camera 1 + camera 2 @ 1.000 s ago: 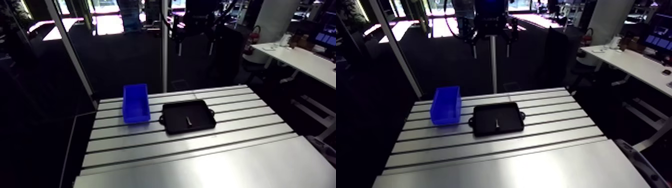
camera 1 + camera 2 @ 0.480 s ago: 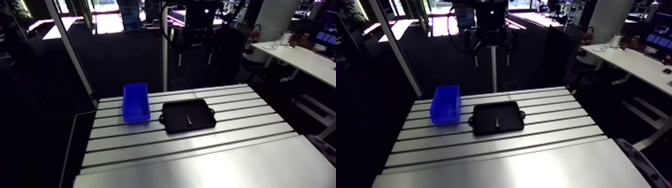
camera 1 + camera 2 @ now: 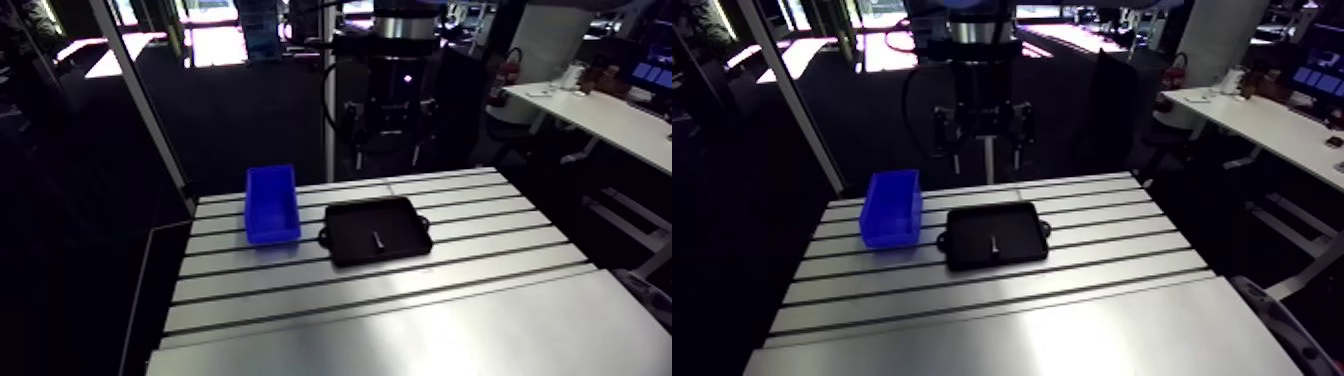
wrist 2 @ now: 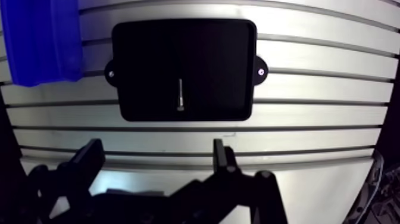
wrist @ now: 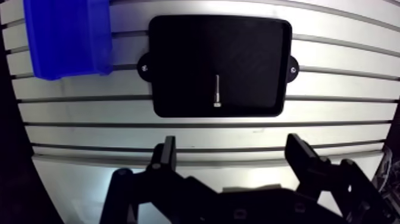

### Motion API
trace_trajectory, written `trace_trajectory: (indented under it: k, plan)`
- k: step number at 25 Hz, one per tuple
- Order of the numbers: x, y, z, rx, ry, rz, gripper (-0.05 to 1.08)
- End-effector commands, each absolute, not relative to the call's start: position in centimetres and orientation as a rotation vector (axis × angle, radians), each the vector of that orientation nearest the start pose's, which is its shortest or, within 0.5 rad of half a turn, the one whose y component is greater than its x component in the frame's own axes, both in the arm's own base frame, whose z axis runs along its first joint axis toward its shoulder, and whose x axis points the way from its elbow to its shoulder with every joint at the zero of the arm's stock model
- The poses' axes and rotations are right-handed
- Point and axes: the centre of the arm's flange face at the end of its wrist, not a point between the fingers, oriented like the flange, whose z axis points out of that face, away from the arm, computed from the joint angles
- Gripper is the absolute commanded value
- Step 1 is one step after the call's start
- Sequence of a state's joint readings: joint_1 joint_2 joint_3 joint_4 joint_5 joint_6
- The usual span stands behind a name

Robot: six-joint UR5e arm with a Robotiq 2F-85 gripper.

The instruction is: Pick up the M10 bolt from the tray and put it into the blue bin.

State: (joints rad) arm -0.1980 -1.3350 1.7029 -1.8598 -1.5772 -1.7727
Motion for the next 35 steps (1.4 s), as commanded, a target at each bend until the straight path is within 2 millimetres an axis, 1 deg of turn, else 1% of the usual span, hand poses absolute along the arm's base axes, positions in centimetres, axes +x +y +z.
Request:
trace_trajectory:
  k: [1,14,18,21,27,31,34,35]
  plan:
    - [-56.4,-2.2,29.5,-0.016,3.069,-0.012,0.01]
    - [-56.5,-2.0,24.0,-0.011,3.063,-0.014,0.01]
    - [-56.3,-2.1,22.6,-0.009,3.058,-0.016,0.01]
    - [-56.0,-2.0,21.9,-0.006,3.052,-0.018,0.01]
    - [-56.0,-1.8,20.5,0.003,3.05,-0.016,0.03]
    - [-56.0,-1.6,19.7,0.015,3.047,-0.017,0.22]
    - [-56.1,-1.7,19.5,0.015,3.047,-0.017,0.33]
    - [-56.2,-1.6,19.0,0.017,3.041,-0.019,0.35]
